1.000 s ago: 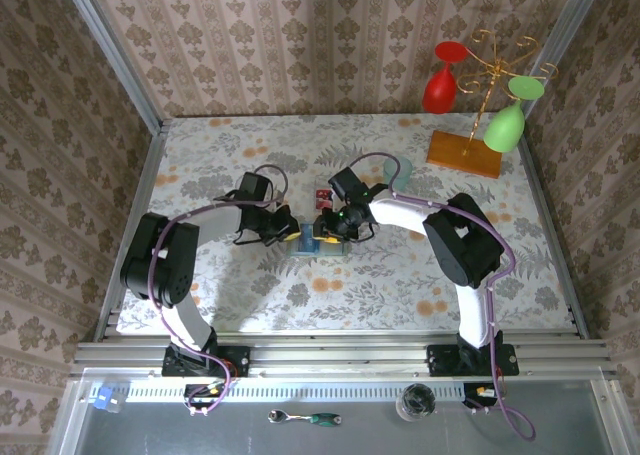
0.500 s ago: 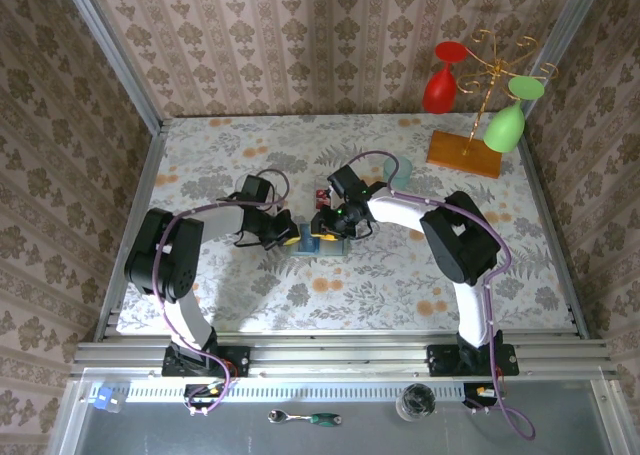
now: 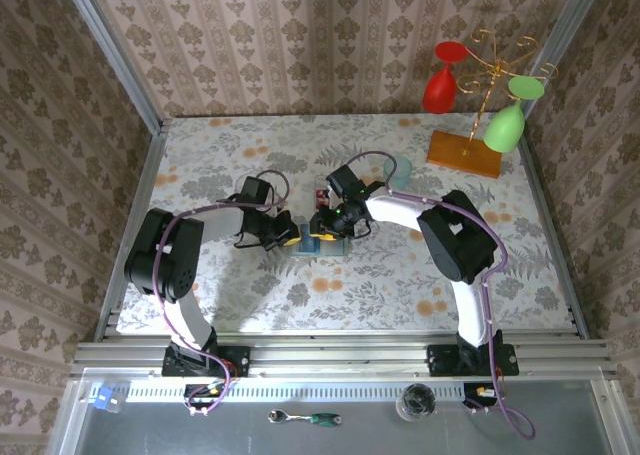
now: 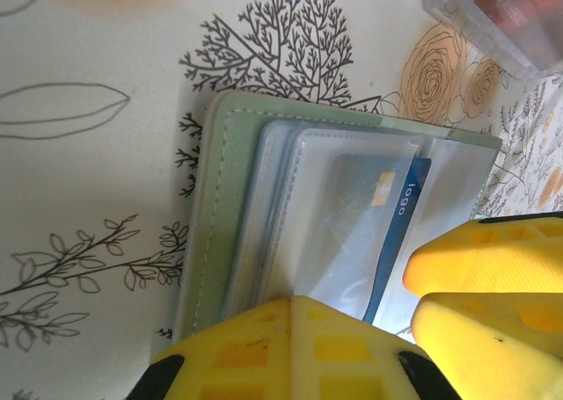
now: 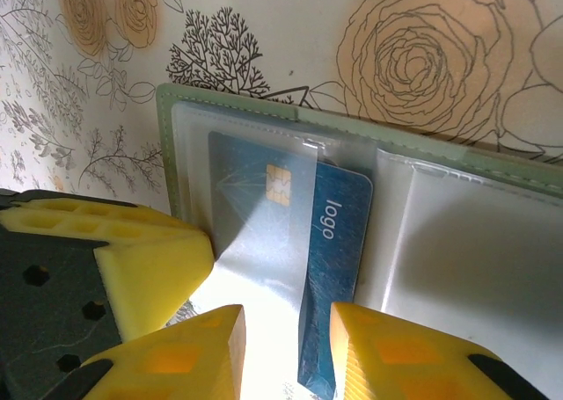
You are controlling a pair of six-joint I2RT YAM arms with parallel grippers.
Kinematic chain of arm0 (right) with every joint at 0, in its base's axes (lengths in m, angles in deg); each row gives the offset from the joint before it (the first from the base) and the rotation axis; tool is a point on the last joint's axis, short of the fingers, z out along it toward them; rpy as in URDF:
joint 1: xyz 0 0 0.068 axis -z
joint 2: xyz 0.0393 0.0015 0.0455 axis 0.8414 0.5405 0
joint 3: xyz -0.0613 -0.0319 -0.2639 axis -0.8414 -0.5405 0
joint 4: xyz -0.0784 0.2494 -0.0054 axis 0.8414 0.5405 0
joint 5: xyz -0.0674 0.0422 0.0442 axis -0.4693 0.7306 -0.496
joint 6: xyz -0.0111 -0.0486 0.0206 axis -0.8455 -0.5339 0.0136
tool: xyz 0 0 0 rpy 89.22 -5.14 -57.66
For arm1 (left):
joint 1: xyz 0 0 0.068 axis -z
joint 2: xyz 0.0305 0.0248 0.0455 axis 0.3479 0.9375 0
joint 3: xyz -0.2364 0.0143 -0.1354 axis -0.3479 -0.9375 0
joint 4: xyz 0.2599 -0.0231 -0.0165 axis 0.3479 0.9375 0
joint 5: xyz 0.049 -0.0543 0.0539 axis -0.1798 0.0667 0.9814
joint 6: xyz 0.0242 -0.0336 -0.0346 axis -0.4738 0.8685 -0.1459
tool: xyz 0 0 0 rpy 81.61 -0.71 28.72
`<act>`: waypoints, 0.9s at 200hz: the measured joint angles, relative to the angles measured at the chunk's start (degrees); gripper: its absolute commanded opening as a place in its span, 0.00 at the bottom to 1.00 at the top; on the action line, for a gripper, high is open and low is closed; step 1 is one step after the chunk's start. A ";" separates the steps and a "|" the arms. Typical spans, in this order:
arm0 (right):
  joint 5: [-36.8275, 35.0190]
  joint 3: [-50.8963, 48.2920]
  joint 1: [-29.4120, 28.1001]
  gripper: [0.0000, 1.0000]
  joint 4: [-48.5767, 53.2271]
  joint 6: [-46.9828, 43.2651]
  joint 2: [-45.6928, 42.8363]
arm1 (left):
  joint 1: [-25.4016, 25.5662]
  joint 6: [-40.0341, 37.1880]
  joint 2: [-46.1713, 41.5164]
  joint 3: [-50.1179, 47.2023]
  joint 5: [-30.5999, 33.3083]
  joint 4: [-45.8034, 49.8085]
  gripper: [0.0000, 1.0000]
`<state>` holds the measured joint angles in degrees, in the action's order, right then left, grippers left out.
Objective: Take the credit cards out of the card holder
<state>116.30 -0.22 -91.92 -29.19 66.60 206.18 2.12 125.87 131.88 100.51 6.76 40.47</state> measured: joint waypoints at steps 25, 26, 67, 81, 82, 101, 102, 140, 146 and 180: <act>0.02 0.15 0.00 0.32 0.09 -0.02 0.66 | 0.02 0.00 -0.02 0.00 0.00 0.00 0.00; 0.02 0.15 0.00 0.32 0.09 0.00 0.72 | 0.02 0.00 -0.02 0.00 0.00 0.00 0.00; 0.09 0.22 0.04 0.32 0.07 0.00 1.33 | 0.02 0.00 0.00 0.00 0.00 0.00 0.00; 0.07 0.22 0.04 0.32 0.07 0.00 1.36 | 0.02 0.00 -0.02 0.00 0.02 0.00 0.00; 0.09 0.22 0.04 0.32 0.07 0.00 1.36 | 0.02 0.00 -0.02 0.00 0.02 0.00 0.00; 0.09 0.22 0.04 0.32 0.07 0.00 1.36 | 0.02 0.00 -0.02 0.00 0.00 0.00 0.00; 0.09 0.22 0.04 0.32 0.07 0.00 1.36 | 0.02 0.00 -0.02 0.00 0.00 0.00 0.00; 0.07 0.22 0.15 0.33 0.09 -0.04 1.36 | 0.02 0.00 -0.02 0.00 0.02 0.00 0.00; 0.07 0.22 0.15 0.33 0.09 -0.09 1.36 | 0.02 0.00 -0.02 0.00 0.02 0.02 0.00; 0.07 0.22 0.20 0.33 0.07 -0.20 1.36 | 0.02 0.00 0.00 0.00 0.02 0.02 0.00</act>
<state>116.37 0.00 -91.72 -29.12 66.41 207.53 2.14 125.87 131.88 100.51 6.78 40.49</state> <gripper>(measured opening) 0.328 0.050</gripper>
